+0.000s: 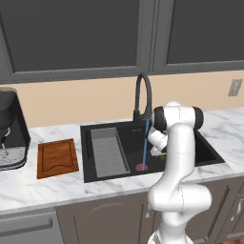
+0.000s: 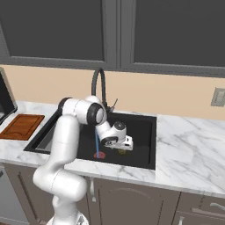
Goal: Pick the kiwi from the sink and place it on the cutting board to airdry. Then turn off the sink faucet.
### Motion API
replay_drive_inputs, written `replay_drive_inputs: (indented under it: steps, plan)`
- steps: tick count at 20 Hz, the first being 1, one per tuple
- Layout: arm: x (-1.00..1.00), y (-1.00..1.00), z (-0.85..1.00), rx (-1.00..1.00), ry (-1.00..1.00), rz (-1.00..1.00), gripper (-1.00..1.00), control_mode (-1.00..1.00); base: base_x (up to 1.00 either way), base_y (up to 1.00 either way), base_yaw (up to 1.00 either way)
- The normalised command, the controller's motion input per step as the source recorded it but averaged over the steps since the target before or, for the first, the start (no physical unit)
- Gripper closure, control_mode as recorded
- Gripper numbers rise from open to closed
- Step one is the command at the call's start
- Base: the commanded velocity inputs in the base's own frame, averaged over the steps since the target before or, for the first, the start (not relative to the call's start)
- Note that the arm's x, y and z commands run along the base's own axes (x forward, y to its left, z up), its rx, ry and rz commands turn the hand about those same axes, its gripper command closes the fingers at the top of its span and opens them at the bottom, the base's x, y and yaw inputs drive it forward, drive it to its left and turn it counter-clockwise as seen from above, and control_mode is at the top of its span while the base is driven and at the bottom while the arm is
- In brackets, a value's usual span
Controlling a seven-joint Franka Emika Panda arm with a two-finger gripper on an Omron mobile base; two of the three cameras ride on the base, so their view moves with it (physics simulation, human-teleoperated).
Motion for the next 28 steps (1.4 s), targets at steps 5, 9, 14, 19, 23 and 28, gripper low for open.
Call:
replay_drive_inputs:
  steps: [5, 9, 14, 19, 23, 28]
  plan:
    - [0.18, -0.02, -0.16, 0.0, 0.0, 0.0, -1.0, -1.0, 0.0, 0.0, 0.0]
    - [0.14, -0.03, -0.15, 0.0, 0.0, 0.0, -1.0, -1.0, 0.0, 0.0, 0.0]
    - [0.11, -0.06, -0.17, 0.0, 0.0, 0.0, -1.0, -1.0, 0.0, 0.0, 0.0]
    - [0.11, -0.01, -0.2, 0.0, 0.0, 0.0, -1.0, -1.0, 0.0, 0.0, 0.0]
    - [0.14, 0.0, -0.24, 0.0, 0.0, 0.0, 1.0, -1.0, 0.0, 0.0, 0.0]
    - [0.13, 0.0, -0.26, 0.0, 0.0, 0.0, 1.0, -1.0, 0.0, 0.0, 0.0]
